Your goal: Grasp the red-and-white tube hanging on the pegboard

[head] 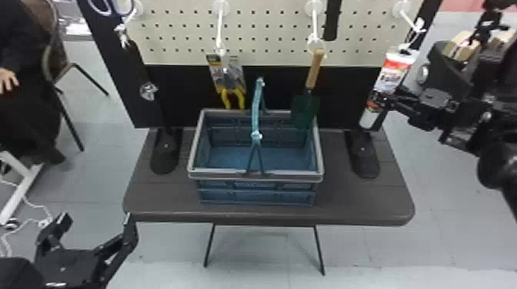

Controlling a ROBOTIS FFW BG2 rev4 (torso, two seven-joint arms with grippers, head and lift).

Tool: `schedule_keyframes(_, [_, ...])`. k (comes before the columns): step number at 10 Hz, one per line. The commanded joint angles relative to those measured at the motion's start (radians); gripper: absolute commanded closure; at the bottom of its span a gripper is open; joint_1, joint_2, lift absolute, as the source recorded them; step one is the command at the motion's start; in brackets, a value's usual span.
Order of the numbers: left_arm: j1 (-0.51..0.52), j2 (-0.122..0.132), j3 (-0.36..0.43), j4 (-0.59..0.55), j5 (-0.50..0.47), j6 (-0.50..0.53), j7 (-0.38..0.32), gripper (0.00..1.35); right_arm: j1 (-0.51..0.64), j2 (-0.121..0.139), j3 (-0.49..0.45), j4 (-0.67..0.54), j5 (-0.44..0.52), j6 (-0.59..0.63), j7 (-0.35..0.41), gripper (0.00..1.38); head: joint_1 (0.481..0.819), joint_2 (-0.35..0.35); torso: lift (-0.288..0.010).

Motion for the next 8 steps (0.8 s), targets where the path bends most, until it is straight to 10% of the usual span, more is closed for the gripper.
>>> schedule_keyframes(1, [-0.002, 0.0, 0.0, 0.0, 0.001, 0.001, -0.004, 0.21, 0.004, 0.0, -0.001, -0.005, 0.005, -0.015, -0.006, 1.29, 0.819, 0.008, -0.1])
schedule_keyframes(8, [-0.002, 0.0, 0.002, 0.0, 0.003, 0.001, -0.008, 0.21, 0.017, 0.005, -0.003, -0.003, -0.007, -0.033, -0.02, 1.27, 0.819, 0.008, -0.1])
